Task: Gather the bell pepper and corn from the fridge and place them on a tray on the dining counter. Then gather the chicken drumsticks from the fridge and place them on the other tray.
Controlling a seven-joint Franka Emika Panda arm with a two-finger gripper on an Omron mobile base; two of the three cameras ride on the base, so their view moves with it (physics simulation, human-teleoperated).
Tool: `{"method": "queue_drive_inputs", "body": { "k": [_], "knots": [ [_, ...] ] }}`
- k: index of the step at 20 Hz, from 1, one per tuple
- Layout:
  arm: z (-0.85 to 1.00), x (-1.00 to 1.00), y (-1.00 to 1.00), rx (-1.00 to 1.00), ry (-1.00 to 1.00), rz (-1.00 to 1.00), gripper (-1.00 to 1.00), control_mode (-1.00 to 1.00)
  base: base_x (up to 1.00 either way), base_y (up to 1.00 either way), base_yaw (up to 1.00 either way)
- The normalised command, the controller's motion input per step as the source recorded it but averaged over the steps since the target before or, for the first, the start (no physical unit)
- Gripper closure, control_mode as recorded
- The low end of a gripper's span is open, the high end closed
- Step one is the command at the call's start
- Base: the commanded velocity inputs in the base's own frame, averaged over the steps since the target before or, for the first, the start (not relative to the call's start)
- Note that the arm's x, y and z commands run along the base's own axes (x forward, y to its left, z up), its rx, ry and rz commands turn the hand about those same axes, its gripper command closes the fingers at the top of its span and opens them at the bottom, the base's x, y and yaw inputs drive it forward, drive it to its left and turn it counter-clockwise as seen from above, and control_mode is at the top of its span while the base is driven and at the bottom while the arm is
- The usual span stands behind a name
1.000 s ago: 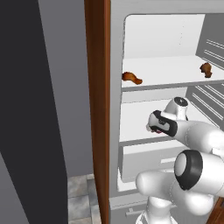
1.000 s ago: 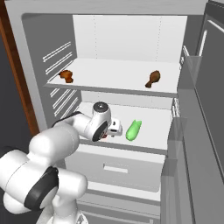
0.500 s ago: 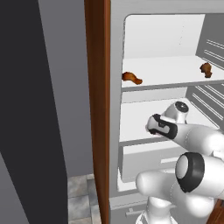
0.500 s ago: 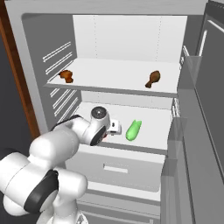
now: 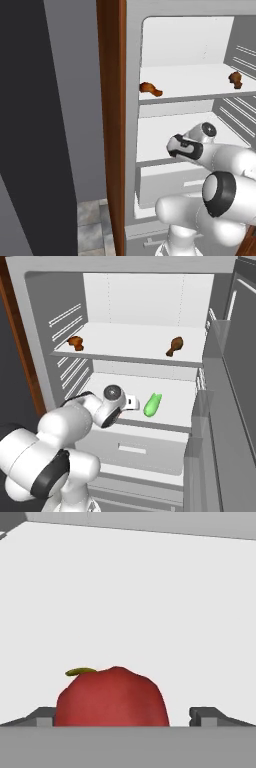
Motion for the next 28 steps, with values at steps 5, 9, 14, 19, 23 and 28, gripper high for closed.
{"method": "queue_drive_inputs", "body": {
  "k": [5,9,14,19,23,28],
  "knots": [
    [-0.01,0.04,0.0,0.0,0.0,0.0,1.0,-1.0,0.0,0.0,0.0],
    [-0.1,-0.27,0.1,-0.01,-0.03,0.01,1.0,-1.0,0.0,0.0,0.0],
    [0.18,-0.9,0.07,-0.03,-0.08,0.02,1.0,-1.0,0.0,0.0,0.0],
    [0.92,-1.0,0.0,-0.05,-0.01,0.07,1.0,-1.0,0.0,0.0,0.0],
    [1.0,-1.0,0.01,-0.12,0.0,0.08,1.0,-1.0,0.0,0.0,0.0],
    [0.88,-0.97,0.1,-0.13,-0.05,0.08,1.0,-1.0,0.0,0.0,0.0]
  ]
}}
